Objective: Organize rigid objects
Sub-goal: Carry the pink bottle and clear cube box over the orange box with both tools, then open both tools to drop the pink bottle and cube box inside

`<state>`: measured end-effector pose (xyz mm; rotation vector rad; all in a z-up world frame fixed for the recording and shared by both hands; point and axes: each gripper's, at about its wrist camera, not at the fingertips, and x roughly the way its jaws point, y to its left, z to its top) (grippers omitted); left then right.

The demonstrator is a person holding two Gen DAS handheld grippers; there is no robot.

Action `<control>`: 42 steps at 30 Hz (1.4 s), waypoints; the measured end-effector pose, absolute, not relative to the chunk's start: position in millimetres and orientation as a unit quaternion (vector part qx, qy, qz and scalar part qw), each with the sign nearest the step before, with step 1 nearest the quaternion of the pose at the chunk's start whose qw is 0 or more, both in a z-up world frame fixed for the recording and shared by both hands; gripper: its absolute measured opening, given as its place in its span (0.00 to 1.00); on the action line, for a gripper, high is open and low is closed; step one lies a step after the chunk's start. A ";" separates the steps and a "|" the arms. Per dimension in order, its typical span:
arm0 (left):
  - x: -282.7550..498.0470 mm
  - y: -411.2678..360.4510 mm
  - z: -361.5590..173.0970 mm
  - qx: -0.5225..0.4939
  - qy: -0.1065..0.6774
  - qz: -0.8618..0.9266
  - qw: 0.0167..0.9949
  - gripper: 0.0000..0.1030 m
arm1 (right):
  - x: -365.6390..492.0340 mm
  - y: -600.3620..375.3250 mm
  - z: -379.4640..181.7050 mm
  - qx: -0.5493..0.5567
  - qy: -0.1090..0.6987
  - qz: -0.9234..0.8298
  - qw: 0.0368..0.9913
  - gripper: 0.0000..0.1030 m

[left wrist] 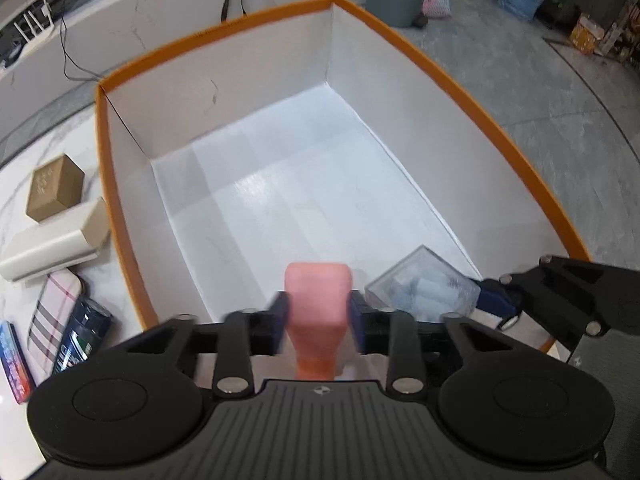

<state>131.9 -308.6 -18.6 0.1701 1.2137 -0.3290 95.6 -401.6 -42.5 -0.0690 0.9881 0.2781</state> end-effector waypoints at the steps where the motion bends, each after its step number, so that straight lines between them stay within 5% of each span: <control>1: 131.8 -308.7 -19.5 0.078 0.570 -0.156 0.803 0.32 | 95.7 -402.6 -42.9 -0.031 0.475 0.133 0.869 0.44; 11: 127.8 -308.4 -12.1 0.074 0.565 -0.156 0.806 0.32 | 93.0 -404.8 -43.4 -0.028 0.478 0.133 0.868 0.44; 15: 125.5 -303.3 -0.7 0.079 0.551 -0.157 0.816 0.32 | 90.5 -404.0 -39.0 -0.036 0.470 0.126 0.873 0.52; 42: 100.2 -273.8 65.0 0.058 0.484 -0.172 0.856 0.34 | 71.8 -382.3 33.7 -0.043 0.411 0.088 0.906 0.52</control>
